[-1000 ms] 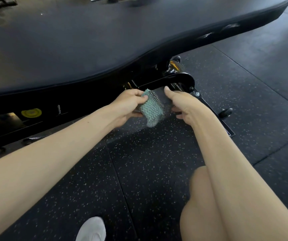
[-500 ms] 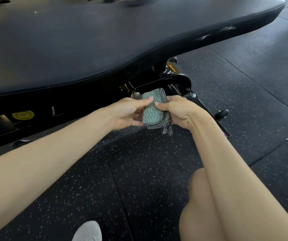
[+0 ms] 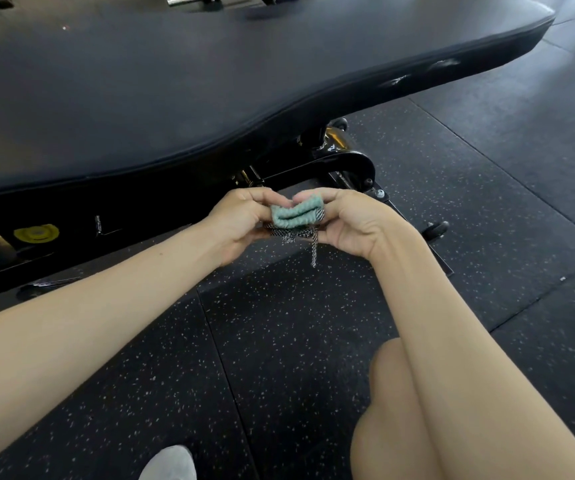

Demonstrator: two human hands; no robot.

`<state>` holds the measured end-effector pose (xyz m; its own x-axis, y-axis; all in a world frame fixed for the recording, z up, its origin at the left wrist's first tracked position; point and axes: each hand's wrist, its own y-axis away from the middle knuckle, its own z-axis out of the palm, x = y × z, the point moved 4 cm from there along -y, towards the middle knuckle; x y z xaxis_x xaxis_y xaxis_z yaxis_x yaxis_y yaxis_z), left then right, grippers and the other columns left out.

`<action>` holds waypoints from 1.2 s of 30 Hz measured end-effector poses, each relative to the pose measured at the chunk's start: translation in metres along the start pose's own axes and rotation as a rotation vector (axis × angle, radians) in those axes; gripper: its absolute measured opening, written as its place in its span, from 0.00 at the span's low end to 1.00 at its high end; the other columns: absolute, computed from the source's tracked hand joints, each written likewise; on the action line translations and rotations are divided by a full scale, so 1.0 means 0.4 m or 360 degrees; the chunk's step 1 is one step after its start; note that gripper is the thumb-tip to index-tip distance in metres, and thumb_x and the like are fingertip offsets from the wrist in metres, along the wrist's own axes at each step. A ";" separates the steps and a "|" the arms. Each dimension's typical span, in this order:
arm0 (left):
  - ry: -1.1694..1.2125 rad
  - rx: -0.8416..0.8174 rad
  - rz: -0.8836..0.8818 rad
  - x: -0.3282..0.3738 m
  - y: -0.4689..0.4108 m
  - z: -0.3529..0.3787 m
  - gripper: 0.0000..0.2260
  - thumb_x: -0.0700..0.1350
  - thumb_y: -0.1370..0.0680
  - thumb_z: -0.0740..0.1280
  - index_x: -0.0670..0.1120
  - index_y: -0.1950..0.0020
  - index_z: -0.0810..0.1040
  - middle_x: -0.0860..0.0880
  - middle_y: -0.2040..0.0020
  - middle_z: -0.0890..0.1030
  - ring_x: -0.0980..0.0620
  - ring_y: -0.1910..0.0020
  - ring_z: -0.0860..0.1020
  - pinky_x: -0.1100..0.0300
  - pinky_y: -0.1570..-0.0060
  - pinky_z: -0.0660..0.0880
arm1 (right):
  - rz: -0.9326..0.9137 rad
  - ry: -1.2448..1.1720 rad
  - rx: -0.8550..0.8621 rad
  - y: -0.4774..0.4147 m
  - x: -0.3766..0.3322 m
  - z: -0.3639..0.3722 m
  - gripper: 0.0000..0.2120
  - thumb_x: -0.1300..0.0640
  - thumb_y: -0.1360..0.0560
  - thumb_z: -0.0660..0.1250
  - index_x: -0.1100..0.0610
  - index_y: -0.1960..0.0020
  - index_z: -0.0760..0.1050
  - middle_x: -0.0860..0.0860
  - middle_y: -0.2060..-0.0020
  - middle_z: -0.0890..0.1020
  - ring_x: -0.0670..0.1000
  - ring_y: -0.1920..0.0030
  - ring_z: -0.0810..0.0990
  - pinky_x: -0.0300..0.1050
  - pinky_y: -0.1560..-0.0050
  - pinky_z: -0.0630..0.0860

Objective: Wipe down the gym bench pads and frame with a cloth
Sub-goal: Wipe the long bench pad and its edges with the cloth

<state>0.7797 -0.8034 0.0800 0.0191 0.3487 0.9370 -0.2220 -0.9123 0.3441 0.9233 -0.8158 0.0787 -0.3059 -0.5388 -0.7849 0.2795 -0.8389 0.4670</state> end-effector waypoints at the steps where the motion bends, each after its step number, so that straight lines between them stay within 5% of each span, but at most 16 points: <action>1: -0.0023 0.0059 0.0057 0.000 0.000 -0.001 0.21 0.25 0.25 0.60 0.45 0.70 0.81 0.52 0.61 0.83 0.53 0.56 0.81 0.59 0.59 0.80 | 0.0002 -0.0069 0.0025 -0.001 0.000 -0.006 0.23 0.78 0.28 0.48 0.63 0.53 0.79 0.60 0.53 0.83 0.59 0.49 0.81 0.50 0.60 0.83; 7: -0.0185 0.0265 0.0328 0.004 -0.004 -0.014 0.18 0.26 0.26 0.63 0.46 0.68 0.80 0.50 0.45 0.79 0.56 0.46 0.77 0.66 0.50 0.76 | 0.0099 -0.0069 0.0144 -0.005 0.010 -0.019 0.11 0.57 0.19 0.59 0.59 0.40 0.75 0.59 0.43 0.79 0.57 0.43 0.80 0.53 0.54 0.81; 9: -0.0200 0.0278 0.0339 0.002 -0.005 -0.018 0.19 0.26 0.26 0.63 0.47 0.69 0.80 0.50 0.42 0.77 0.55 0.43 0.76 0.64 0.46 0.76 | 0.0081 0.0083 0.0094 -0.007 0.011 -0.011 0.09 0.63 0.21 0.63 0.56 0.42 0.75 0.57 0.44 0.80 0.56 0.43 0.80 0.54 0.50 0.80; 13: -0.0130 0.0264 0.0266 -0.005 -0.009 -0.024 0.19 0.27 0.27 0.65 0.51 0.59 0.84 0.51 0.42 0.78 0.56 0.40 0.76 0.57 0.39 0.74 | 0.0003 0.0141 0.0138 -0.014 0.012 -0.020 0.20 0.79 0.27 0.58 0.60 0.43 0.76 0.61 0.43 0.79 0.59 0.43 0.79 0.53 0.52 0.81; 16: -0.0206 0.0182 0.0257 -0.007 -0.009 -0.025 0.26 0.25 0.29 0.67 0.56 0.47 0.82 0.50 0.41 0.78 0.60 0.40 0.75 0.64 0.42 0.74 | -0.0002 0.0212 0.0153 -0.016 0.013 -0.028 0.20 0.80 0.27 0.58 0.60 0.46 0.77 0.61 0.43 0.79 0.58 0.44 0.79 0.53 0.52 0.80; 19: -0.0524 0.0088 0.0393 0.005 0.004 -0.016 0.23 0.27 0.30 0.69 0.54 0.46 0.80 0.52 0.39 0.77 0.61 0.41 0.74 0.73 0.51 0.73 | -0.0020 0.0222 0.0146 -0.018 0.012 -0.026 0.19 0.79 0.27 0.59 0.61 0.46 0.77 0.61 0.43 0.79 0.58 0.45 0.80 0.53 0.52 0.81; 24: -0.0674 0.0140 0.0531 0.008 0.012 -0.022 0.22 0.29 0.31 0.72 0.55 0.48 0.80 0.49 0.42 0.71 0.60 0.46 0.71 0.76 0.51 0.71 | -0.0025 0.0175 0.0155 -0.022 0.013 -0.025 0.18 0.79 0.28 0.61 0.63 0.44 0.76 0.61 0.42 0.79 0.58 0.43 0.80 0.52 0.52 0.81; 27: -0.0694 0.0137 0.0565 0.010 0.017 -0.022 0.20 0.30 0.30 0.72 0.56 0.50 0.81 0.48 0.43 0.72 0.58 0.44 0.71 0.69 0.45 0.73 | -0.0022 0.0164 0.0179 -0.022 0.012 -0.023 0.16 0.76 0.26 0.63 0.64 0.41 0.75 0.61 0.45 0.80 0.58 0.45 0.81 0.52 0.51 0.81; 30: -0.0410 0.0147 0.0416 -0.001 0.018 -0.026 0.11 0.36 0.25 0.69 0.51 0.50 0.82 0.49 0.46 0.80 0.54 0.47 0.78 0.68 0.52 0.77 | 0.0046 0.0211 0.0222 -0.018 0.012 -0.022 0.06 0.60 0.22 0.65 0.60 0.47 0.77 0.56 0.53 0.82 0.53 0.52 0.81 0.53 0.48 0.80; 32: -0.0235 0.0154 0.0218 -0.019 0.012 -0.028 0.06 0.39 0.22 0.66 0.48 0.49 0.81 0.50 0.50 0.83 0.54 0.52 0.80 0.68 0.60 0.76 | 0.0128 0.0349 0.0245 -0.019 0.013 -0.028 0.11 0.49 0.20 0.62 0.56 0.50 0.77 0.52 0.54 0.82 0.50 0.54 0.80 0.50 0.48 0.76; 36: 0.0011 0.0120 -0.0101 -0.050 -0.003 -0.027 0.05 0.37 0.21 0.63 0.41 0.49 0.79 0.45 0.51 0.83 0.51 0.52 0.81 0.60 0.55 0.77 | 0.0087 0.0592 0.0242 -0.018 0.012 -0.034 0.08 0.50 0.21 0.64 0.53 0.48 0.78 0.47 0.51 0.82 0.49 0.46 0.78 0.58 0.30 0.61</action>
<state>0.7691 -0.8072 0.0601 0.0241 0.4074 0.9129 -0.1467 -0.9019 0.4063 0.9323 -0.8112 0.0658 0.0636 -0.5419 -0.8380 0.1398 -0.8266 0.5451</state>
